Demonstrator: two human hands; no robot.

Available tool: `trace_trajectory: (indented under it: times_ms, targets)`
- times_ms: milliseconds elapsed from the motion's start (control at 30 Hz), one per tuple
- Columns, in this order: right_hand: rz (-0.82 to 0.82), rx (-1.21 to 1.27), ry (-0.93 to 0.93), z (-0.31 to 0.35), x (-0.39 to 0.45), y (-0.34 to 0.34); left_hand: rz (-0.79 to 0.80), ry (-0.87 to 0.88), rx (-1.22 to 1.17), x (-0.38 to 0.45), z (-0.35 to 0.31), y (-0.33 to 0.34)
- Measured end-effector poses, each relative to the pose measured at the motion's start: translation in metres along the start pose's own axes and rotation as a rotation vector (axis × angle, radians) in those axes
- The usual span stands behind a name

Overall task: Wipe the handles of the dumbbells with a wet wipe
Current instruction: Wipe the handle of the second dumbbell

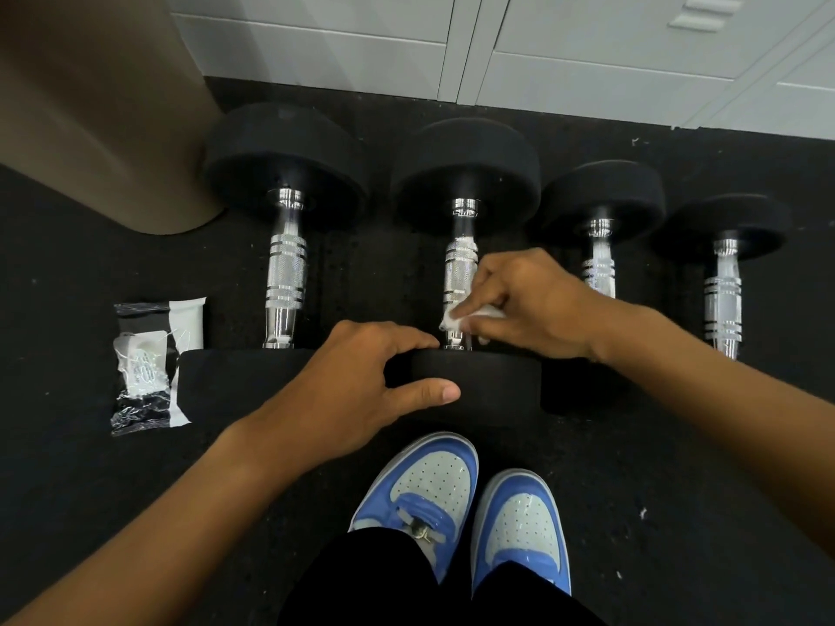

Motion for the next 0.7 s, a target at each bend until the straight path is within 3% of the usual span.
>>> trace_trajectory:
  times_ms: [167, 333, 433, 533, 633, 700]
  targets:
    - [-0.134, -0.017, -0.001, -0.002, 0.013, -0.009, 0.007, 0.001, -0.010, 0.000, -0.001, 0.001]
    - [0.014, 0.047, 0.064, -0.007, -0.009, 0.005, 0.003, -0.006, 0.007, 0.000, 0.002, 0.001]
    - [-0.137, 0.064, 0.122, -0.022, -0.004, -0.011, 0.009, -0.005, 0.002, 0.000, 0.001, 0.001]
    - [-0.226, 0.038, 0.044, -0.010, 0.009, -0.015, 0.003, -0.003, 0.006, 0.001, 0.000, 0.001]
    - [-0.066, -0.011, -0.078, 0.012, 0.003, 0.005, 0.000, 0.007, -0.024, 0.001, 0.000, 0.001]
    - [0.027, 0.001, -0.032, 0.008, -0.002, 0.006, -0.003, 0.008, -0.028, 0.001, 0.000, 0.001]
Point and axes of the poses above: each hand's wrist, its own x-axis towards the middle knuckle, its own y-axis out of the palm, z = x × y, the point moved 3 cm from there along x, towards the middle knuckle
